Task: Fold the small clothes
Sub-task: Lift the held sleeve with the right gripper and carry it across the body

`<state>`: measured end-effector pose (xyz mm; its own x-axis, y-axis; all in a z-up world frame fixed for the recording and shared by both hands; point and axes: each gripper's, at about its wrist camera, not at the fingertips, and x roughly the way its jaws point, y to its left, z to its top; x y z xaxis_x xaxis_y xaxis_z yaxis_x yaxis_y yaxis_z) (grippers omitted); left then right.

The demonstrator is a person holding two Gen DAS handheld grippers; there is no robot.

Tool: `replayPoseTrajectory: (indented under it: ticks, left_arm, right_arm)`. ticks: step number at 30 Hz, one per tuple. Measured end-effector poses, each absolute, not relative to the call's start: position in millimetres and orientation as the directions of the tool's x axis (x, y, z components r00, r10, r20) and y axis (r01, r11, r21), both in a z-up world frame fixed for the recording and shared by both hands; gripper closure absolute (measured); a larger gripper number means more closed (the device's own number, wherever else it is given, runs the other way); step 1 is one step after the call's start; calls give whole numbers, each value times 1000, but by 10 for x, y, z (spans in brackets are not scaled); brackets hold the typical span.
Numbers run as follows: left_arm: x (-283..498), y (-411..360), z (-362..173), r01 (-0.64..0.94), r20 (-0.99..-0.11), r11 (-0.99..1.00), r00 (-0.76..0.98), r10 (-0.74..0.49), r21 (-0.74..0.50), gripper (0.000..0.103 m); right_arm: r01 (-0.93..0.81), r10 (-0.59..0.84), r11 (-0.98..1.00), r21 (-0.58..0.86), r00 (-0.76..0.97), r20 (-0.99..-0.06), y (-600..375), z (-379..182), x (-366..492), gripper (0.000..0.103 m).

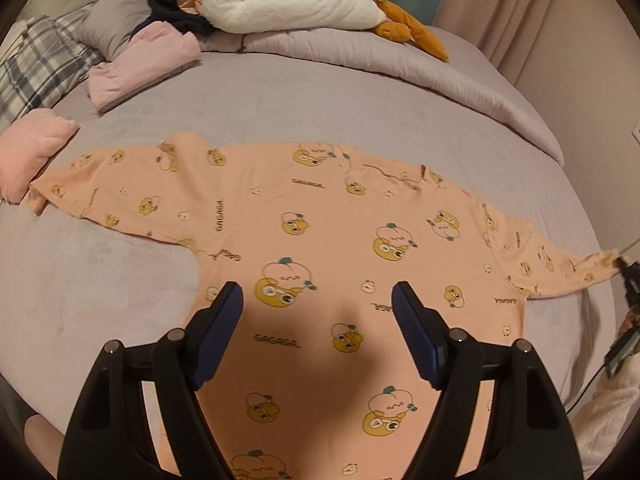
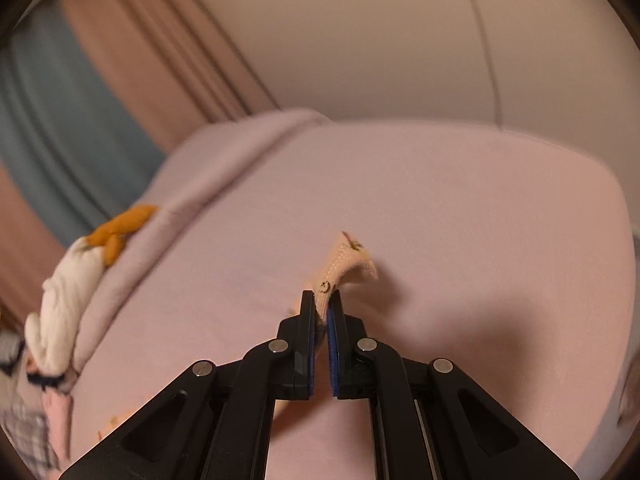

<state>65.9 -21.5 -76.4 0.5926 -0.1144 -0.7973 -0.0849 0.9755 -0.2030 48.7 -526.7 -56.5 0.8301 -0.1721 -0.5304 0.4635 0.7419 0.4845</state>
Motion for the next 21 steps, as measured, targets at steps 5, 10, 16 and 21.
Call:
replayPoseTrajectory:
  ticks: [5, 10, 16, 21]
  left_arm:
    - [609, -93, -704, -107, -783, 968, 611, -116, -227, 25]
    - [559, -11, -666, -120, -777, 968, 622, -100, -220, 25]
    - [477, 156, -649, -151, -771, 959, 629, -94, -240, 25]
    - [391, 270, -590, -174, -765, 955, 640, -74, -238, 25]
  right_arm:
    - [316, -96, 843, 436, 884, -457, -4844, -88, 605, 96]
    - [172, 14, 903, 394, 904, -427, -4375, 153, 766, 96]
    - [35, 116, 944, 328, 895, -430, -3779, 224, 841, 96]
    - [-35, 160, 958, 283, 887, -434, -3484, 218, 1000, 96]
